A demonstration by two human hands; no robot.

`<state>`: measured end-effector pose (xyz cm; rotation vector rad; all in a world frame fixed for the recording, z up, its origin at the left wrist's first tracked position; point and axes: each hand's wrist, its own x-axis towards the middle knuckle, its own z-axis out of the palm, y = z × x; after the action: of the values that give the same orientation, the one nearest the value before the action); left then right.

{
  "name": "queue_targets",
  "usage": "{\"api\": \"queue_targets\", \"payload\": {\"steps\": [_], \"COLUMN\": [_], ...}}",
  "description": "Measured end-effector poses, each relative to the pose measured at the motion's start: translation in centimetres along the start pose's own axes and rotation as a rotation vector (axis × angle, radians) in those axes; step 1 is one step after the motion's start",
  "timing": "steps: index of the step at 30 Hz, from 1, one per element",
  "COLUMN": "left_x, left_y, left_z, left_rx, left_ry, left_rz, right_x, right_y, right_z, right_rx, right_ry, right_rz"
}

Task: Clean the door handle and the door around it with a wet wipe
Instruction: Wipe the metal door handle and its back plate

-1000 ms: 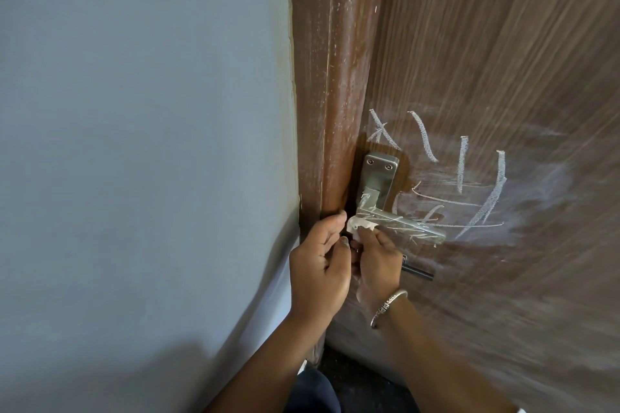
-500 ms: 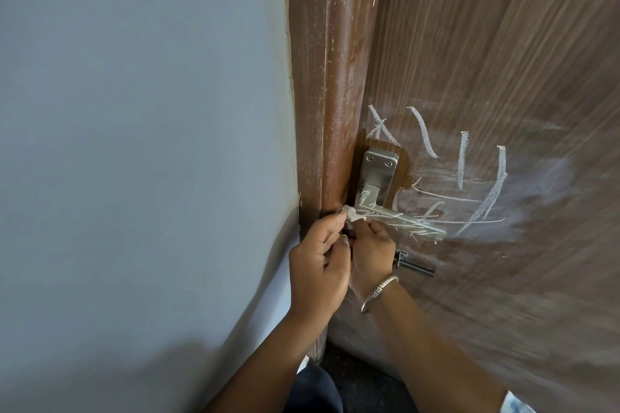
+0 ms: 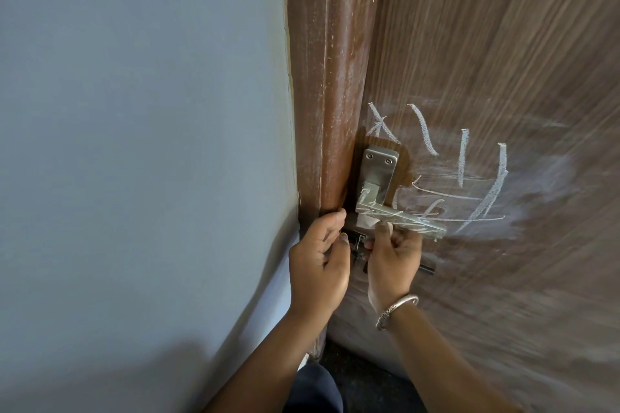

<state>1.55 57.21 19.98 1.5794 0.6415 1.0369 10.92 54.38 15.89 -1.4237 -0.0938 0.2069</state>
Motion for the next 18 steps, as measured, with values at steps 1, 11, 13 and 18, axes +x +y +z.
{"api": "queue_targets", "payload": {"steps": [1, 11, 13, 18], "left_x": [0.0, 0.0, -0.1, -0.2], "left_y": [0.0, -0.1, -0.1, -0.3], "left_z": [0.0, 0.0, 0.1, 0.1], "left_rx": [0.003, 0.025, 0.015, 0.026], "left_ry": [0.002, 0.001, -0.004, -0.022], "left_rz": [-0.002, 0.006, 0.003, -0.013], "right_x": [0.1, 0.0, 0.2, 0.7], "right_y": [-0.1, 0.4, 0.3, 1.0], "right_z": [0.0, -0.2, -0.2, -0.6], "right_rx": [0.026, -0.045, -0.062, -0.112], "right_ry": [0.009, 0.026, 0.038, 0.011], "right_rz": [-0.016, -0.139, -0.139, -0.071]}}
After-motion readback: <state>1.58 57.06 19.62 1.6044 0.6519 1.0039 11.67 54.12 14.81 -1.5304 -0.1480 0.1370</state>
